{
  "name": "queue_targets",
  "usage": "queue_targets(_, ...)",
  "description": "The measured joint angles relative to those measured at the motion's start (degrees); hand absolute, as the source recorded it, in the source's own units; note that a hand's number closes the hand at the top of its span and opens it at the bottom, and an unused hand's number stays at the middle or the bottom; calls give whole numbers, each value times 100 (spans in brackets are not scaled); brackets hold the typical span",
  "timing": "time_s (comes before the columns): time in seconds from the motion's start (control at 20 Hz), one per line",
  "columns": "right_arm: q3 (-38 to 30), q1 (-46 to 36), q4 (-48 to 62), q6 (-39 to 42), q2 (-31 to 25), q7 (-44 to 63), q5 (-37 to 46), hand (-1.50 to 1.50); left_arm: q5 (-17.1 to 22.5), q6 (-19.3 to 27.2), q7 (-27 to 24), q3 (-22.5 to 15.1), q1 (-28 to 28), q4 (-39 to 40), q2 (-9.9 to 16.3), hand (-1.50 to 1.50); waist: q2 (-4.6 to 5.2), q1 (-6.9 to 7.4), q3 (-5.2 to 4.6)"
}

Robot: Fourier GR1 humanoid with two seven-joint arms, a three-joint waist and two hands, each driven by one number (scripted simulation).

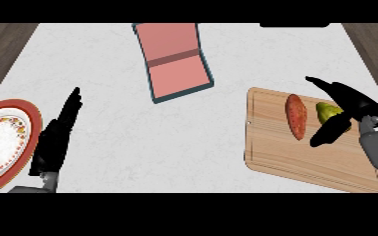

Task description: Pick the sweet potato from the cutting board and place it in the cardboard box

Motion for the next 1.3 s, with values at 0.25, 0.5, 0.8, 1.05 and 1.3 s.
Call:
queue_targets(0.25, -115, 196, 174, -63, 265, -301, 437, -150, -237, -66, 40, 73, 113, -120, -224, 0, 1, 6, 0)
queue_targets(0.5, -340, 208, 176, 46, 517, -333, 741, -150, -301, -392, 64, 396, 68, -94, -280, 0, 1, 3, 1)
queue_targets(0.8, -549, 149, 377, 25, 810, -510, 1147, -150, -539, -590, 156, 567, 113, -225, -455, 0, 2, 8, 1)
queue_targets(1.05, -710, 73, 773, -44, 976, -820, 1428, -150, -691, -707, 36, 696, 61, -47, -662, 0, 4, 10, 1)
queue_targets(1.3, -799, 35, 963, -73, 1153, -928, 1700, -150, -875, -782, 24, 780, 13, 23, -843, 0, 4, 7, 1)
